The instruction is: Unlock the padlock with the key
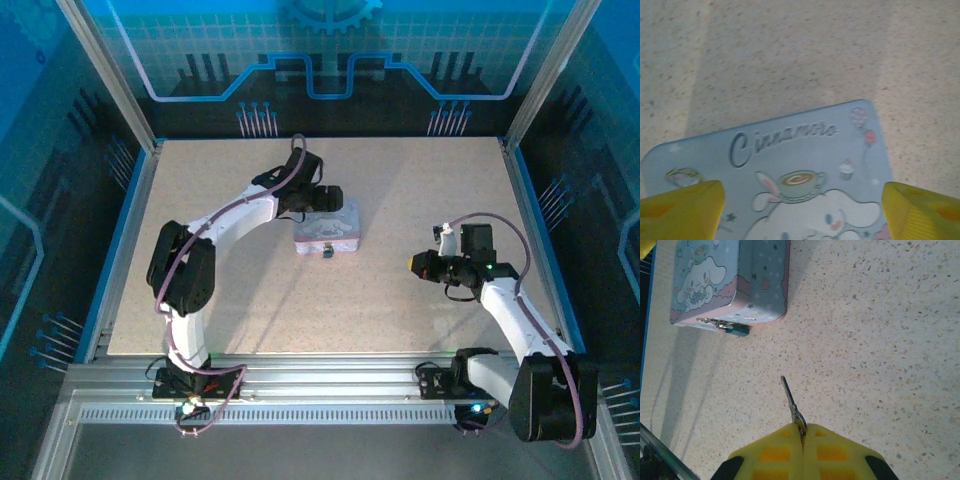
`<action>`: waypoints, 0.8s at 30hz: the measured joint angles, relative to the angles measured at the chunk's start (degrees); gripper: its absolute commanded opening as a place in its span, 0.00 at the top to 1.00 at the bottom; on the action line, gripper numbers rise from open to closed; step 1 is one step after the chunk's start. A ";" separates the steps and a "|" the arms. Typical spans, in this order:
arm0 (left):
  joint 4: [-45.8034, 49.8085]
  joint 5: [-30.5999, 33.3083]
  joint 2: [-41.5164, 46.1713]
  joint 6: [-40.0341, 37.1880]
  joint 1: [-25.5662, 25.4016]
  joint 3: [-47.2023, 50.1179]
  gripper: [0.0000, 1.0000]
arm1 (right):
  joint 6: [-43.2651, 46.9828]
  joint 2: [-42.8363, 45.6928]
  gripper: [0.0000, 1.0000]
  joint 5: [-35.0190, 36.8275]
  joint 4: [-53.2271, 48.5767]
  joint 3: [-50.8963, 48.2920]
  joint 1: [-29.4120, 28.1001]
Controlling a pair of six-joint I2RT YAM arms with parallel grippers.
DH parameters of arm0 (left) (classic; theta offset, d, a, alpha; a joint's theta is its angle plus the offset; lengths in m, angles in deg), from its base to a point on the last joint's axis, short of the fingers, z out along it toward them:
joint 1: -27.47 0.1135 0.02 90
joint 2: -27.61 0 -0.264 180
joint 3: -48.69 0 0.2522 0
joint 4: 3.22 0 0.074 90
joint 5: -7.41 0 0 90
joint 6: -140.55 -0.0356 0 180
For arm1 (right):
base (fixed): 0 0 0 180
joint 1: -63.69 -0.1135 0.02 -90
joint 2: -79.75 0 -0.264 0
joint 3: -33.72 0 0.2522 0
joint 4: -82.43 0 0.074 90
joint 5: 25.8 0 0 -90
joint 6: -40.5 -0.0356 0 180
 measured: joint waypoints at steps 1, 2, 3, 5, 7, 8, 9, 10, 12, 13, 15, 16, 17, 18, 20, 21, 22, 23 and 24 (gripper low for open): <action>0.28 0.00 0.00 0.20 0.46 0.35 0.17 | 0.00 -0.26 1.00 0.13 0.00 0.00 0.02; 0.63 -0.02 -0.02 0.33 0.76 0.42 0.17 | 0.00 -0.42 1.00 0.26 0.00 0.00 0.02; 0.76 -0.02 -0.02 0.37 1.01 0.42 0.17 | 0.00 -0.61 1.00 0.31 0.00 0.00 0.04; 0.76 -0.02 -0.02 0.37 1.36 0.42 0.16 | 0.00 -0.76 1.00 0.57 0.00 0.00 0.02; 0.85 -0.04 -0.24 0.37 1.55 0.42 0.17 | 0.00 -0.79 1.00 0.68 0.00 0.00 0.04; 0.85 -0.04 -0.39 0.37 1.57 0.42 0.17 | 0.02 -0.81 1.00 0.66 0.02 0.00 0.04; 0.87 -0.07 -0.70 0.37 1.73 0.39 0.16 | 0.00 -0.90 1.00 0.66 0.00 0.00 0.04; 0.85 -0.07 -1.05 0.37 1.79 0.39 0.17 | 0.00 -1.01 1.00 0.66 0.02 0.00 0.04; 0.85 -0.13 -2.01 0.37 1.88 0.39 0.16 | 0.00 -1.14 1.00 0.68 0.00 0.00 0.02; 0.85 -0.20 -2.69 0.37 1.88 0.39 0.17 | 0.00 -1.14 1.00 0.68 -0.02 0.00 0.02; 0.85 0.04 -3.69 0.20 1.88 0.26 0.17 | 0.00 -1.14 1.00 0.68 -0.15 0.02 0.04; 0.85 -0.09 -3.72 0.20 2.03 -0.11 0.17 | 0.02 -1.14 1.00 0.68 -0.31 0.02 0.04; 0.85 -0.24 -3.76 0.15 2.05 -0.50 0.17 | 0.02 -1.11 1.00 0.68 -0.39 0.02 0.04; 0.83 -0.28 -4.00 0.09 2.10 -0.92 0.17 | 0.00 -1.11 1.00 0.68 -0.42 0.02 0.04; 1.03 -0.55 -4.92 -0.31 2.10 -1.75 0.17 | 0.02 -1.11 1.00 0.68 -0.44 0.02 0.04; 1.11 -0.55 -5.42 -0.74 2.10 -2.32 0.17 | 0.04 -1.11 1.00 0.68 -0.48 0.02 0.04; 1.27 -0.68 -5.84 -1.20 2.16 -2.97 0.17 | 0.20 -1.11 1.00 0.66 -0.57 0.02 0.04; 1.31 -0.79 -6.47 -1.70 2.19 -3.89 0.17 | 0.28 -1.11 1.00 0.66 -0.70 0.04 0.04; 1.31 -0.94 -7.13 -2.19 2.19 -4.79 0.17 | 0.44 -1.11 1.00 0.66 -0.83 0.04 0.04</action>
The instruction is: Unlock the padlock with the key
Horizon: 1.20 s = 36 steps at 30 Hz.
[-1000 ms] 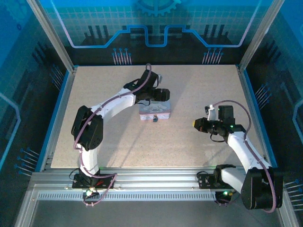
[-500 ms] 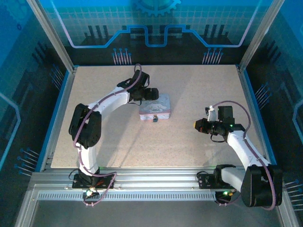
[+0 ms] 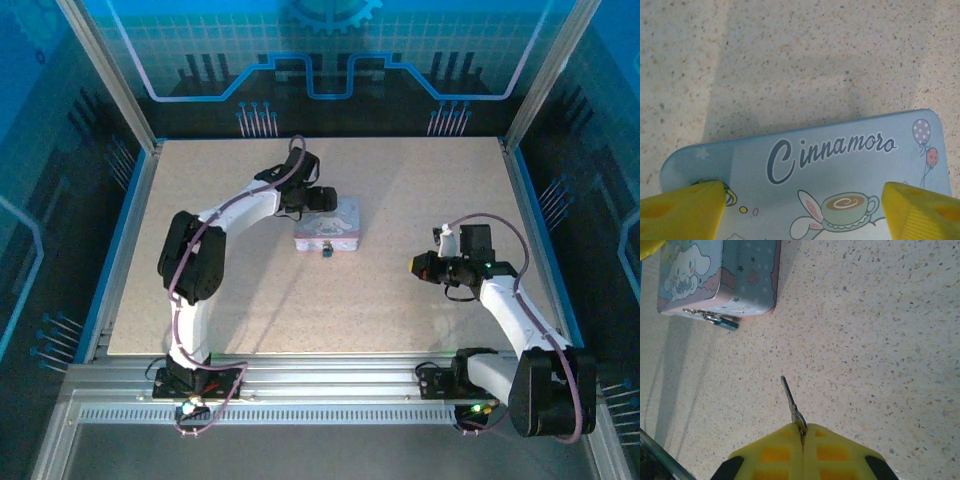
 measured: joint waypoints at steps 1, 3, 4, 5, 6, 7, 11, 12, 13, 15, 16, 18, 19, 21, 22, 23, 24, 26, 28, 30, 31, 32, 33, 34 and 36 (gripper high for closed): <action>0.02 -0.13 -0.76 -0.63 0.00 -0.92 0.17 | 0.09 0.00 1.00 -0.02 -0.04 0.00 0.00; 0.09 -0.42 -2.34 -1.99 0.00 -3.04 0.17 | 0.39 0.00 1.00 -0.07 -0.04 0.02 0.00; 0.20 -0.63 -2.99 -2.43 0.00 -4.02 0.17 | 0.44 0.00 1.00 -0.11 -0.04 0.02 0.00; 0.42 -0.87 -3.80 -2.95 0.00 -5.16 0.17 | 0.57 0.00 1.00 -0.26 -0.04 0.02 0.00; 0.61 -1.29 -4.76 -3.69 0.02 -6.49 0.17 | 0.63 0.00 1.00 -0.48 -0.02 0.02 0.00; 0.61 -1.57 -5.49 -4.13 0.02 -7.54 0.17 | 0.63 0.00 1.00 -0.66 -0.02 0.02 -0.02; 1.03 -3.34 -8.17 -6.12 0.00 -11.56 0.17 | 0.66 0.00 1.00 -1.46 0.00 0.02 -0.02; 1.11 -3.76 -8.74 -6.64 0.02 -12.39 0.17 | 0.63 0.00 1.00 -1.60 0.02 0.02 -0.02; 1.27 -4.13 -9.11 -6.95 0.02 -13.11 0.17 | 0.63 0.00 1.00 -1.73 0.02 0.02 -0.02; 1.33 -4.98 -9.44 -7.87 0.02 -14.03 0.17 | 0.63 0.00 1.00 -1.92 0.07 0.11 -0.02; 1.42 -5.25 -9.44 -8.17 0.00 -14.25 0.17 | 0.63 -0.02 1.00 -2.01 0.04 0.26 -0.02; 1.09 -5.64 -9.27 -8.76 0.00 -14.49 0.16 | 0.63 -0.02 1.00 -2.21 0.11 0.85 -0.04; 1.07 -5.75 -9.07 -9.11 0.00 -14.47 0.16 | 0.63 -0.09 1.00 -2.25 0.24 1.11 -0.07; 0.09 -5.81 -7.41 -9.90 0.00 -12.85 0.15 | 0.63 -0.42 1.00 -2.64 0.46 1.90 -0.07; -0.26 -5.81 -6.12 -10.03 0.00 -11.54 0.15 | 0.63 -0.61 1.00 -2.67 0.63 2.19 -0.13; -1.20 -5.79 -4.00 -10.12 0.00 -9.35 0.15 | 0.63 -0.87 1.00 -2.84 0.68 2.56 -0.17; -2.47 -5.77 -1.03 -10.32 0.02 -6.36 0.15 | 0.63 -1.18 1.00 -2.89 0.81 2.89 -0.33; -4.37 -5.66 4.98 -10.58 0.02 -0.85 0.15 | 0.63 -1.92 1.00 -3.06 1.09 3.48 -0.55; -7.04 -5.57 11.47 -10.71 0.02 4.92 0.15 | 0.63 -2.82 1.00 -3.06 1.25 4.26 -0.55; -10.01 -5.55 17.73 -10.62 0.00 10.78 0.15 | 0.59 -3.87 1.00 -3.26 1.75 5.11 -0.55; -11.69 -5.57 20.96 -10.38 0.00 14.16 0.16 | 0.52 -4.59 1.00 -3.50 2.23 5.66 -0.63; -13.16 -5.60 23.47 -9.84 0.00 17.18 0.16 | 0.28 -5.22 1.00 -3.74 2.75 6.21 -0.76; -14.75 -5.62 25.68 -9.38 0.00 20.37 0.16 | 0.00 -5.73 1.00 -4.17 3.19 6.71 -0.87; -16.37 -5.79 27.47 -8.74 0.00 23.47 0.16 | -0.35 -6.27 1.00 -4.48 3.69 7.37 -1.11; -19.37 -6.36 30.14 -7.21 0.00 29.97 0.17 | -1.11 -6.91 1.00 -4.59 4.61 8.41 -1.73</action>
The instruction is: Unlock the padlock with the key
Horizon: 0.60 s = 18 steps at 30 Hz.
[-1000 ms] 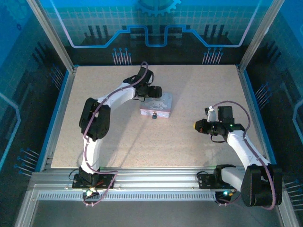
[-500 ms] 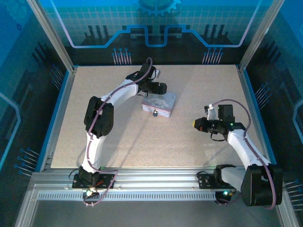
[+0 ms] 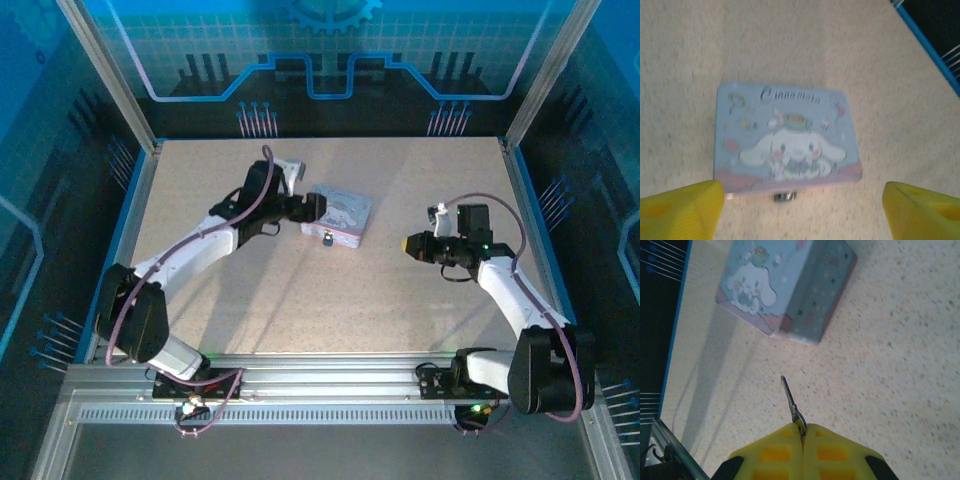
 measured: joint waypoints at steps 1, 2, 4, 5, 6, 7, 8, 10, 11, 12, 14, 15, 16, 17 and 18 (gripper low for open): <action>-1.27 -0.46 0.68 0.74 0.00 2.86 0.17 | -0.31 -0.22 1.00 0.02 0.63 0.52 -0.55; -2.47 -0.98 1.01 1.44 0.00 5.68 0.17 | -0.59 -0.33 1.00 0.04 1.09 0.90 -1.01; -4.35 -1.70 1.01 2.43 -0.11 9.86 0.17 | -1.46 -0.55 1.00 -0.04 2.38 1.14 -1.62; -5.07 -1.92 1.01 2.84 -0.26 11.52 0.18 | -2.16 -0.83 1.00 -0.22 3.15 1.14 -1.75; -5.88 -2.10 1.01 3.30 -0.52 12.79 0.17 | -2.86 -1.16 1.00 -0.44 3.96 1.14 -1.86; -6.80 -2.34 1.01 3.56 -0.92 13.84 0.17 | -3.56 -1.70 1.00 -0.59 4.98 1.16 -2.10; -7.91 -2.54 1.01 3.82 -1.51 14.62 0.18 | -4.15 -2.49 1.00 -0.70 5.73 1.36 -2.45; -10.86 -2.95 0.83 4.39 -2.64 15.58 0.18 | -5.05 -4.46 1.00 -1.05 6.58 2.47 -3.43; -12.66 -3.13 0.44 4.96 -3.06 15.93 0.18 | -5.35 -5.62 1.00 -1.09 7.02 3.32 -4.11; -14.60 -3.37 -0.17 5.35 -3.41 16.24 0.19 | -5.53 -6.71 1.00 -1.09 7.39 4.24 -4.76; -18.93 -4.13 -2.16 6.54 -3.82 17.09 0.19 | -5.95 -9.27 1.00 -1.07 8.28 6.60 -6.25; -20.63 -4.42 -3.08 6.86 -3.96 17.53 0.20 | -6.10 -10.40 1.00 -1.03 8.63 7.78 -6.84; -22.40 -4.46 -4.28 7.32 -4.00 17.97 0.20 | -6.32 -11.74 1.00 -1.01 9.11 9.25 -7.50; -24.15 -4.48 -5.68 7.87 -4.04 18.32 0.20 | -6.40 -13.03 1.00 -0.98 9.57 10.64 -8.15; -25.49 -4.48 -6.69 8.22 -4.04 18.62 0.20 | -6.51 -14.27 1.00 -0.98 9.92 11.93 -8.72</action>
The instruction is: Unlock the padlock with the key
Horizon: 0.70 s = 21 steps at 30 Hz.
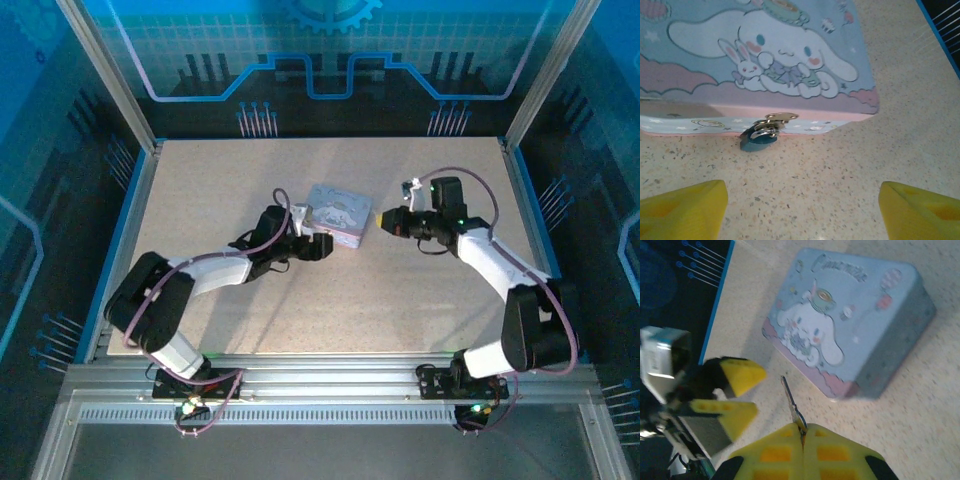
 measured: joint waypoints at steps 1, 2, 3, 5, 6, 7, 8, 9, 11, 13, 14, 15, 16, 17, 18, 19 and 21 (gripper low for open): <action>-1.57 0.04 -0.96 0.15 0.00 0.39 0.21 | -0.17 -1.46 1.00 0.02 0.57 1.38 -0.61; -3.10 0.09 -1.92 0.42 0.00 0.85 0.21 | -0.33 -2.91 1.00 0.02 1.14 2.60 -1.18; -4.44 0.11 -2.58 0.66 0.00 1.22 0.21 | -0.48 -4.28 1.00 0.09 1.57 3.72 -1.68; -6.73 0.24 -3.74 1.20 0.00 1.95 0.21 | -0.72 -7.67 1.00 0.59 2.19 6.32 -2.78; -7.65 0.33 -4.20 1.42 -0.02 2.19 0.21 | -0.74 -8.92 1.00 0.83 2.27 7.28 -3.15; -8.46 0.35 -4.76 1.46 -0.04 2.25 0.22 | -0.85 -10.56 1.00 1.16 2.34 8.52 -3.58; -9.38 0.35 -5.40 1.57 -0.04 2.25 0.22 | -0.90 -12.09 1.00 1.38 2.47 9.70 -3.96; -10.23 0.37 -5.97 1.62 -0.09 2.25 0.22 | -0.90 -13.42 1.00 1.53 2.49 10.71 -4.26; -11.45 0.52 -7.23 1.62 -0.11 2.25 0.22 | -0.98 -16.17 1.00 1.97 2.49 12.76 -4.76; -12.24 0.68 -8.11 1.62 -0.09 2.43 0.23 | -1.09 -18.58 1.00 2.21 2.49 14.58 -5.11; -12.55 0.74 -8.39 1.62 -0.11 2.62 0.23 | -1.09 -19.58 1.00 2.43 2.43 15.32 -5.29; -12.76 0.76 -8.57 1.62 -0.11 2.75 0.23 | -1.09 -20.41 1.00 2.54 2.38 15.96 -5.40; -13.11 0.76 -8.81 1.62 -0.11 2.86 0.23 | -1.09 -21.27 1.00 2.56 2.36 16.63 -5.53; -13.51 0.76 -9.11 1.62 -0.11 2.89 0.23 | -1.09 -22.03 1.00 2.60 2.36 17.25 -5.73; -13.75 0.76 -9.35 1.62 -0.11 2.89 0.23 | -1.07 -22.60 1.00 2.56 2.29 17.66 -5.84; -14.01 0.76 -9.62 1.62 -0.11 2.89 0.24 | -1.07 -23.08 1.00 2.58 2.16 17.99 -6.01; -14.47 0.76 -10.23 1.60 -0.11 2.89 0.24 | -1.07 -23.85 1.00 2.56 2.01 18.29 -6.23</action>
